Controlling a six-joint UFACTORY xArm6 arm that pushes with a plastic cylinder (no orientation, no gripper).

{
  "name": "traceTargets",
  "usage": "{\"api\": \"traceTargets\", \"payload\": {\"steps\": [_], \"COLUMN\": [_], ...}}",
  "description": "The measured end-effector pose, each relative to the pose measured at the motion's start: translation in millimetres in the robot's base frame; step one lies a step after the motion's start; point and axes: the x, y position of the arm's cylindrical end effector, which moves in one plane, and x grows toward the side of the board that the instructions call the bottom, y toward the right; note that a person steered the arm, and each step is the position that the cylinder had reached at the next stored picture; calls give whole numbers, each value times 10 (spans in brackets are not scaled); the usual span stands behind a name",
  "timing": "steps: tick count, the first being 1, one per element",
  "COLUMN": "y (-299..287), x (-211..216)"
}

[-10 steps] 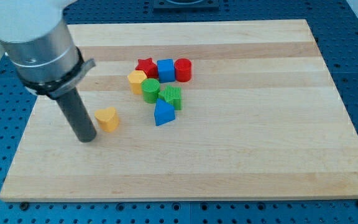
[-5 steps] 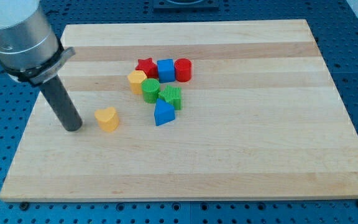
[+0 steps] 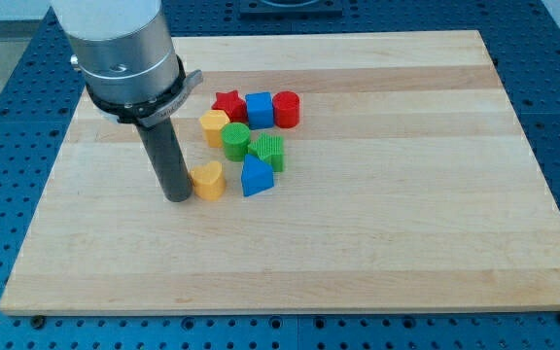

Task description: Move the yellow heart closer to the blue triangle

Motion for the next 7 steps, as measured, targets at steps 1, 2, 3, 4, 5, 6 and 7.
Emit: {"api": "traceTargets", "payload": {"steps": [1, 2, 3, 4, 5, 6, 7], "y": [-199, -344, -364, -261, -120, 32, 170], "x": [19, 18, -48, -141, -172, -172, -173]}}
